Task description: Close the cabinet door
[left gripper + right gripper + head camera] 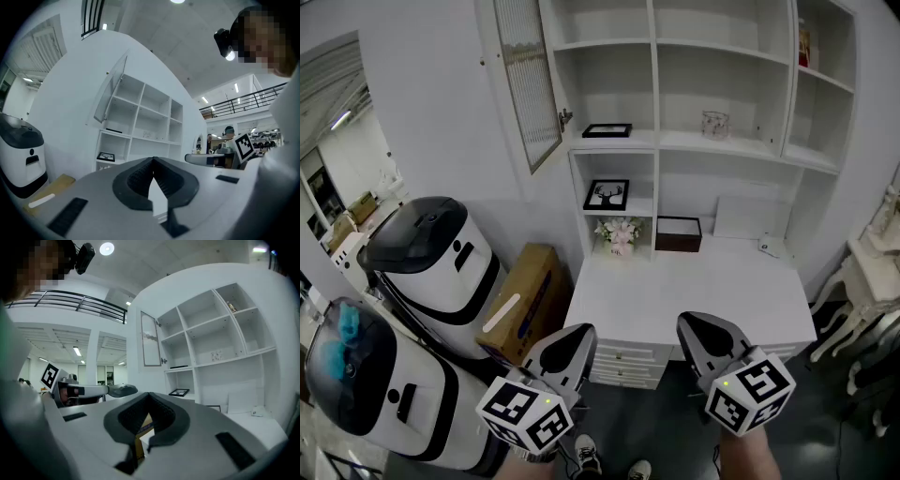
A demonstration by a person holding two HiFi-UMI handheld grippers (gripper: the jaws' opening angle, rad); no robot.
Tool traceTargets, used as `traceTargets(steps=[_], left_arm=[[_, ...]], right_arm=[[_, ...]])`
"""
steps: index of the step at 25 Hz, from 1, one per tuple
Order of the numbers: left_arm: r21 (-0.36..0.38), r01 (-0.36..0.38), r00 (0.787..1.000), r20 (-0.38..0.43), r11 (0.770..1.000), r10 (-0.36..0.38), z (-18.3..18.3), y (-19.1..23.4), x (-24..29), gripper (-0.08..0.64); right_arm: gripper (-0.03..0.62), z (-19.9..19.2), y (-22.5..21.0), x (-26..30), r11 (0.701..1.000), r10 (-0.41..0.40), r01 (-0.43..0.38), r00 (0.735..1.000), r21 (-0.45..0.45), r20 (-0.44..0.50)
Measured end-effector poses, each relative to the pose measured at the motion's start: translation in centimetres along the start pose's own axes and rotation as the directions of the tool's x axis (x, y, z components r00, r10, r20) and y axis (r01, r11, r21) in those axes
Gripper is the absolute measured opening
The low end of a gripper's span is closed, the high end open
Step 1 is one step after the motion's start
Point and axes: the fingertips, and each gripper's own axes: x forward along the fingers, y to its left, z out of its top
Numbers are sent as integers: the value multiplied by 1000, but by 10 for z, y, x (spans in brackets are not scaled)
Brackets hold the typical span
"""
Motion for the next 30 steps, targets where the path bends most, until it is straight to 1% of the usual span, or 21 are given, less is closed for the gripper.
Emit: traceTargets(steps=[7, 10, 17, 30], left_arm=[[1, 0, 1000, -4, 1000, 0, 0, 0, 0, 6], [0, 1, 1000, -6, 1000, -1, 0, 0, -1, 6], [2, 0, 1000, -7, 1000, 0, 0, 2, -4, 6], [-9, -23, 1000, -7, 1000, 23, 3, 25, -12, 6]], right_arm=[[5, 1, 0, 0, 1000, 2, -2, 1000, 3, 2], [5, 2, 2, 0, 1000, 16, -16, 1000, 21, 3], [5, -3, 8, 5, 999, 38, -38, 999, 31, -10], [5, -2, 20, 28, 997, 68, -67, 998, 46, -8]])
